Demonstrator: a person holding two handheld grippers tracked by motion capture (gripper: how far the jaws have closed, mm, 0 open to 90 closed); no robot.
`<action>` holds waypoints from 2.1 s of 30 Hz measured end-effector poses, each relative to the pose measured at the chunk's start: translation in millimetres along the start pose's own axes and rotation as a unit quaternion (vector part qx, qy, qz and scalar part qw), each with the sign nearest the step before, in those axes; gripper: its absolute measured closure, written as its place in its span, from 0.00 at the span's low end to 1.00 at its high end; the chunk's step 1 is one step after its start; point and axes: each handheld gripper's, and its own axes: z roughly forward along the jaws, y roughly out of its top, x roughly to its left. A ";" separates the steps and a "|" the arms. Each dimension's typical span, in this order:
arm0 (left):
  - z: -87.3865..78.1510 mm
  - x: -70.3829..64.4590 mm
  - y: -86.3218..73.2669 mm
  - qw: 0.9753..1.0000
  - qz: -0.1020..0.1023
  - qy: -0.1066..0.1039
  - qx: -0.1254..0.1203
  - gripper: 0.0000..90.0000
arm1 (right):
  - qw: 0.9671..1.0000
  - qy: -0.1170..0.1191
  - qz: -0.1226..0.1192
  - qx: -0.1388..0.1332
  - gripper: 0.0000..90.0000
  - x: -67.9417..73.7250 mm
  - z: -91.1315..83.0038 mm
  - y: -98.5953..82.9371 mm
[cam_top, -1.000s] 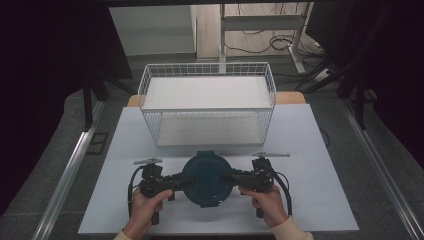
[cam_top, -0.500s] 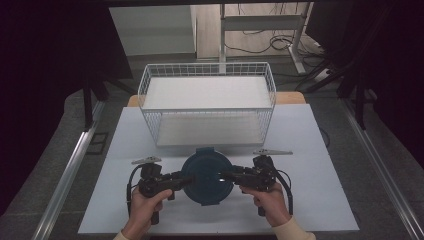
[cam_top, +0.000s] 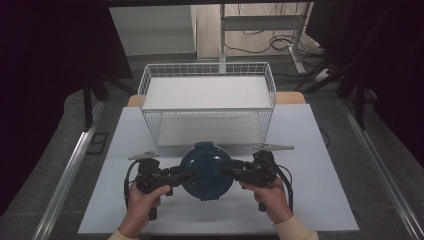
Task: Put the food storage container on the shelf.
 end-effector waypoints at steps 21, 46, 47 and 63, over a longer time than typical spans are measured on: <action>-7.6 -7.4 44.1 1.000 0.024 -0.002 -0.016 0.45 | 1.000 0.002 -0.009 -0.016 0.45 3.8 -5.4 40.7; -12.0 -19.2 102.2 0.998 0.048 -0.010 -0.038 0.45 | 0.999 0.002 -0.025 -0.034 0.46 6.6 -19.4 96.0; -12.2 -19.7 104.7 0.998 0.047 -0.011 -0.039 0.46 | 0.999 0.001 -0.027 -0.034 0.46 6.7 -20.1 98.9; -17.0 -16.8 128.2 0.997 0.053 -0.017 -0.047 0.46 | 0.999 -0.003 -0.031 -0.037 0.46 11.0 -19.5 123.7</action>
